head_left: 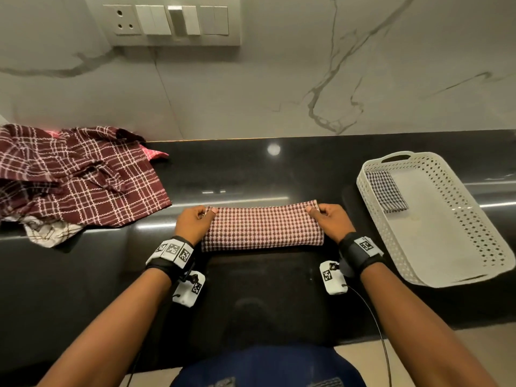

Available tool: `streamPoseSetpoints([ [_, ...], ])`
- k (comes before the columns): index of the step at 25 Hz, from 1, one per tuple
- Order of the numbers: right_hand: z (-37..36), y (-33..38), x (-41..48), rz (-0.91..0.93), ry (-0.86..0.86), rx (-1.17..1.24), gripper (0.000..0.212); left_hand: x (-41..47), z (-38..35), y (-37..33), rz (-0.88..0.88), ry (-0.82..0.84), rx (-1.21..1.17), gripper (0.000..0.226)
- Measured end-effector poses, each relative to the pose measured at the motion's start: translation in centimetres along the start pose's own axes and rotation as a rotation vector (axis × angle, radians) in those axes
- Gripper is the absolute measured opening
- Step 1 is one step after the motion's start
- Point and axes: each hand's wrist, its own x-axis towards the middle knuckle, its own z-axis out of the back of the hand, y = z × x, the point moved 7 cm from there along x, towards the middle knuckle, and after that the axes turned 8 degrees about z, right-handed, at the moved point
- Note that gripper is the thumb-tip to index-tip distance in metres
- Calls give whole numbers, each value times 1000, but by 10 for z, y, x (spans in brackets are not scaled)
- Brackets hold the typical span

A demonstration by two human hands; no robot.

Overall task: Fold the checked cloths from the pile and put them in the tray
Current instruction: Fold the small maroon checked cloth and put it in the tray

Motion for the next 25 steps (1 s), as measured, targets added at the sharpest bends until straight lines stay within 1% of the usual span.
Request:
streamPoseSetpoints([
  [3, 1, -4, 2, 13, -21, -189, 40, 7, 0, 3, 32, -72, 39, 29],
  [6, 4, 1, 1, 49, -61, -285, 45, 6, -1, 0, 21, -114, 26, 24],
  [12, 5, 5, 3, 32, -111, -303, 42, 2, 7, 2, -2, -193, 51, 23],
  [15, 5, 9, 7, -41, -103, -387, 36, -1, 4, -9, 42, -185, 108, 21],
  [17, 7, 14, 2, -105, -77, -489, 36, -6, 7, -16, 48, -198, 182, 24],
  [18, 9, 22, -3, -75, -93, -590, 39, -13, 10, -20, 0, -246, 249, 32],
  [19, 7, 34, -9, 20, -135, -667, 45, -22, 10, -30, -98, -302, 303, 41],
  [20, 0, 51, -15, 173, -177, -667, 50, -35, 6, -45, -248, -337, 298, 47],
  [21, -15, 69, -21, 337, -177, -607, 52, -48, -7, -62, -410, -299, 273, 49],
  [22, -36, 87, -24, 472, -123, -521, 50, -60, -27, -78, -550, -195, 264, 51],
  [23, -62, 101, -22, 544, -23, -441, 47, -68, -50, -87, -615, -65, 283, 53],
  [24, -87, 108, -18, 555, 99, -400, 49, -71, -71, -89, -607, 46, 317, 55],
  [25, -109, 110, -15, 524, 224, -396, 55, -67, -85, -85, -556, 115, 360, 57],
])
